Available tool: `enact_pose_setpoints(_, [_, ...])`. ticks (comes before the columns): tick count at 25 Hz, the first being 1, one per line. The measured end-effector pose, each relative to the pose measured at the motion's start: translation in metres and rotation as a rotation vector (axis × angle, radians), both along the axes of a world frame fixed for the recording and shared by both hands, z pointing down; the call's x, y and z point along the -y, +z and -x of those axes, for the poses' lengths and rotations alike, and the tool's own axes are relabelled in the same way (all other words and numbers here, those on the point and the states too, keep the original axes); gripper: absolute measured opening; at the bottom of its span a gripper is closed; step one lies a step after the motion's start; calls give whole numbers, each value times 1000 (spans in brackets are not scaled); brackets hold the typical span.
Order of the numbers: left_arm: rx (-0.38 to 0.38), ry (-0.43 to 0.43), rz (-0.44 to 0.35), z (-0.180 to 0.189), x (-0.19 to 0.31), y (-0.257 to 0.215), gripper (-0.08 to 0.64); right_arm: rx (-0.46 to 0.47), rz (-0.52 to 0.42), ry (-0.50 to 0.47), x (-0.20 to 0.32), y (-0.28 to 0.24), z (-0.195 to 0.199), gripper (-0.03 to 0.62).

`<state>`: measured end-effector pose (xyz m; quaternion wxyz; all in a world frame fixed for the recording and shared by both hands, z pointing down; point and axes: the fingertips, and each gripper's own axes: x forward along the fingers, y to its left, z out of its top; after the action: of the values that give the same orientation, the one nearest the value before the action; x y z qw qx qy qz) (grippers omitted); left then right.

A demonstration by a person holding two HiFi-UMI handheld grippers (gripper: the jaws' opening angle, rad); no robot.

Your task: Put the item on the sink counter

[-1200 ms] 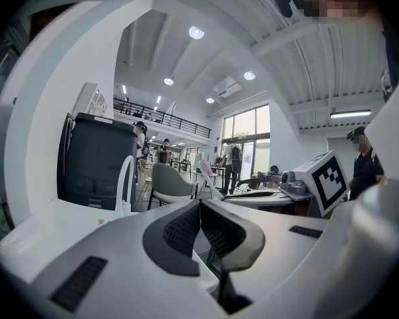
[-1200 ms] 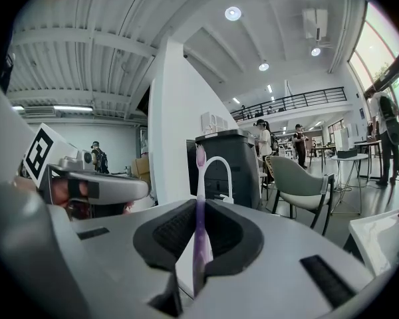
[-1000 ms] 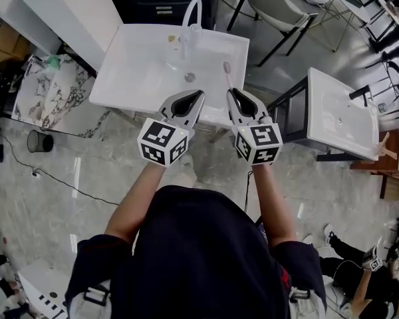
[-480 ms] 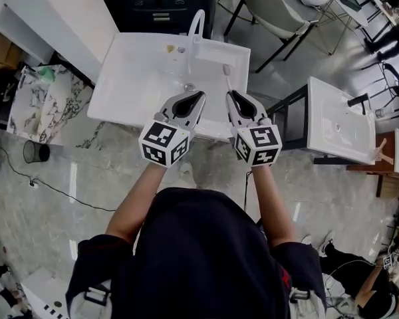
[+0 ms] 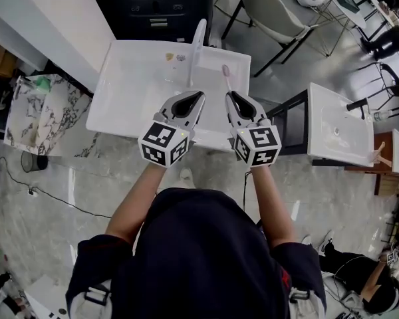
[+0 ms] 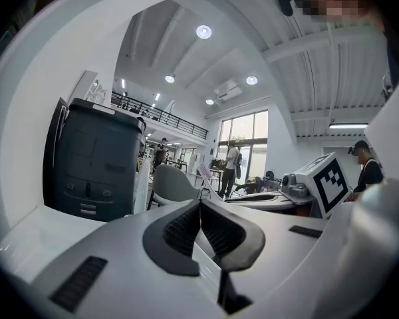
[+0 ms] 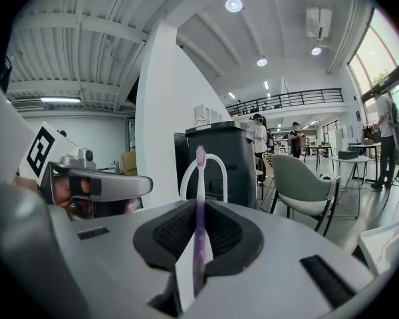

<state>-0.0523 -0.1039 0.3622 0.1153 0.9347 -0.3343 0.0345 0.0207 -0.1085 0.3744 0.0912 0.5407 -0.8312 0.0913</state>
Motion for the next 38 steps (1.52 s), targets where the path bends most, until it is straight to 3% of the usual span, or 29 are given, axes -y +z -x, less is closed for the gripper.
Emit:
enact_pose_setpoints(26, [-51,15,17,21,28,6,15,-20,18,10,28,9,24,60])
enact_pose_setpoints(38, [-29,6,19,-1,47,10,15,-4,13,-14,52,10,8,60])
